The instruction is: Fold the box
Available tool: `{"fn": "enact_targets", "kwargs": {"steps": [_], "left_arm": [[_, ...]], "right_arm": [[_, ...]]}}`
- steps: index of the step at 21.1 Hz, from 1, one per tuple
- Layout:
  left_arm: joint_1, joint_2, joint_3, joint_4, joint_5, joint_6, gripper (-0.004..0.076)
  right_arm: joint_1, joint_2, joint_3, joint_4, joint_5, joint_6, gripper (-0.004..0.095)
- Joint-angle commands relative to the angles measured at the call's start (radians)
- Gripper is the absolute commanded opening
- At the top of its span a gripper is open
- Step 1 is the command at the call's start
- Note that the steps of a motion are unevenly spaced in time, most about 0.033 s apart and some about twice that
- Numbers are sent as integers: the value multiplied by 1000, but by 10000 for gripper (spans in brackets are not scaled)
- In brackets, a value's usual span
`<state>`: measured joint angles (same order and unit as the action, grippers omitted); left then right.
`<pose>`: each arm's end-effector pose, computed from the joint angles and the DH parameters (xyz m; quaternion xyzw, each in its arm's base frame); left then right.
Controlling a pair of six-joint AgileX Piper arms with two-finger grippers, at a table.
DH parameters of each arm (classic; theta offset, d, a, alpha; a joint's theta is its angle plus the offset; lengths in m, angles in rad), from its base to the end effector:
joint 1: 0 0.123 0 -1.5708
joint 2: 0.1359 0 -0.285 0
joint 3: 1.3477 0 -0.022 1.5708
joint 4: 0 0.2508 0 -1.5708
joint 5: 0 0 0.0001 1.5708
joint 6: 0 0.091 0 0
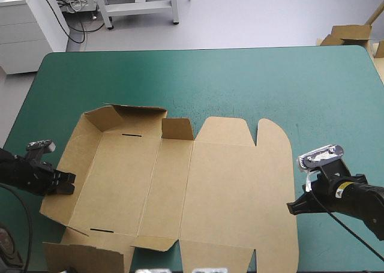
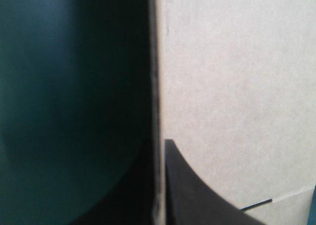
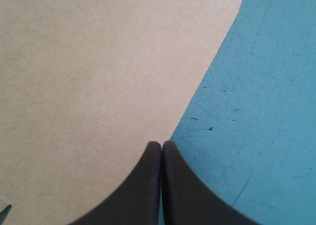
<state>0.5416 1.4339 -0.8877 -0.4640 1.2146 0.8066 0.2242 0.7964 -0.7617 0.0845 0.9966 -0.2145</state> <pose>0.2158 0.0853 0.2342 0.0381 0.9754 -0.1961 0.0927 0.1280 0.0358 0.3135 -0.1962 0.9301 0.0423 0.3078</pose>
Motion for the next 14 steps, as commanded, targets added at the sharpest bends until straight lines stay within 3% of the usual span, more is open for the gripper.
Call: {"fn": "enact_targets", "kwargs": {"steps": [1,6,14], "left_arm": [[-53,-29,-119,19,67,-39,-8],[-327,-11,-352,183,-18,-55,-8],[-823,122,-533,561,-232,-145,-8]], "right_arm": [[-9,-4,-27,1,-37,-6,-21],[-9,-4,-27,-2,-39,-6,-21],[-9,-4,-27,-2,-39,-6,-21]]}}
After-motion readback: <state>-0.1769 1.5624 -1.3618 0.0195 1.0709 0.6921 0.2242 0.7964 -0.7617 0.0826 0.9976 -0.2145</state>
